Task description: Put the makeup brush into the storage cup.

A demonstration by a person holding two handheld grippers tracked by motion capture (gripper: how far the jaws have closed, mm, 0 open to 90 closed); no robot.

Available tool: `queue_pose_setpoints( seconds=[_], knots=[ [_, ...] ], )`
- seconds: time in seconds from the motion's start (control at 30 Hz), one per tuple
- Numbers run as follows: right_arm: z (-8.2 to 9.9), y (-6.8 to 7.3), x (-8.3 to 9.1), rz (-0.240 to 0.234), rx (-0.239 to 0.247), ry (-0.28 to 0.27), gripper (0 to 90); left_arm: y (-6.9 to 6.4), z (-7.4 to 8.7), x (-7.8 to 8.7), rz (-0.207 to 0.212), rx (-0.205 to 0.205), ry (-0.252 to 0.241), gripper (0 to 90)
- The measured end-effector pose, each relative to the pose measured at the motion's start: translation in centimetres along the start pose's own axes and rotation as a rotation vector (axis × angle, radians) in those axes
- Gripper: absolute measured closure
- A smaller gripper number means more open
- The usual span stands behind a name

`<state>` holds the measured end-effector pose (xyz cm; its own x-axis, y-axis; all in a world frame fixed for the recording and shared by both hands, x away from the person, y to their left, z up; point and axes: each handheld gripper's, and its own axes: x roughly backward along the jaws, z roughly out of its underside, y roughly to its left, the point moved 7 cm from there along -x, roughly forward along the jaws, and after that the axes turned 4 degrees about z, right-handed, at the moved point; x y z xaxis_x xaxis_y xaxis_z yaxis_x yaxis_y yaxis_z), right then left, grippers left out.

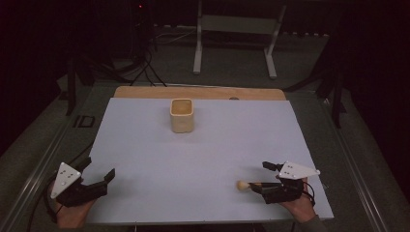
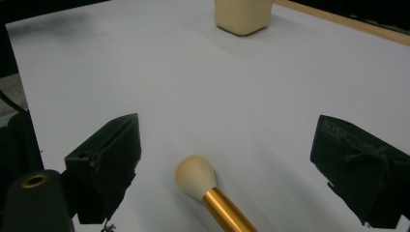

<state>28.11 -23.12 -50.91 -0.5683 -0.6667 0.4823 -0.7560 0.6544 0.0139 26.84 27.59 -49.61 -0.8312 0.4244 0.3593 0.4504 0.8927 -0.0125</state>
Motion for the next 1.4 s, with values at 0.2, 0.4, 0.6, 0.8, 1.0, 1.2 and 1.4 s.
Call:
queue_pose_setpoints(
  seconds=[0.2, 0.4, 0.6, 0.8, 1.0, 1.2, 1.4],
  knots=[
    [0.2, -0.3, -0.2, -0.002, 0.0, 0.034, 10.6, 0.0, 0.0, 0.0, 0.0, 0.001, 0.002, 11.6],
    [0.3, -0.4, -0.7, -0.016, 0.024, 0.095, 10.6, 0.0, 0.0, 0.0, 0.0, 0.0, 0.002, 11.6],
    [0.8, -0.3, -1.4, -0.032, 0.055, 0.154, 10.6, 0.0, 0.1, -0.1, 0.001, 0.0, 0.005, 11.9],
    [1.3, -0.3, -1.7, -0.047, 0.081, 0.225, 10.6, 0.0, 0.1, -0.1, 0.002, 0.001, 0.006, 11.9],
    [1.2, -0.4, -1.7, -0.07, 0.112, 0.287, 10.6, 0.0, 0.1, -0.1, 0.003, -0.002, 0.01, 12.1],
    [1.3, -0.3, -1.8, -0.1, 0.155, 0.359, 10.6, 0.0, 0.1, -0.1, 0.002, -0.002, 0.01, 12.2],
    [1.3, -0.2, -1.9, -0.115, 0.194, 0.409, 10.7, 0.0, 0.1, -0.1, 0.001, -0.002, 0.01, 12.3]
  ],
)
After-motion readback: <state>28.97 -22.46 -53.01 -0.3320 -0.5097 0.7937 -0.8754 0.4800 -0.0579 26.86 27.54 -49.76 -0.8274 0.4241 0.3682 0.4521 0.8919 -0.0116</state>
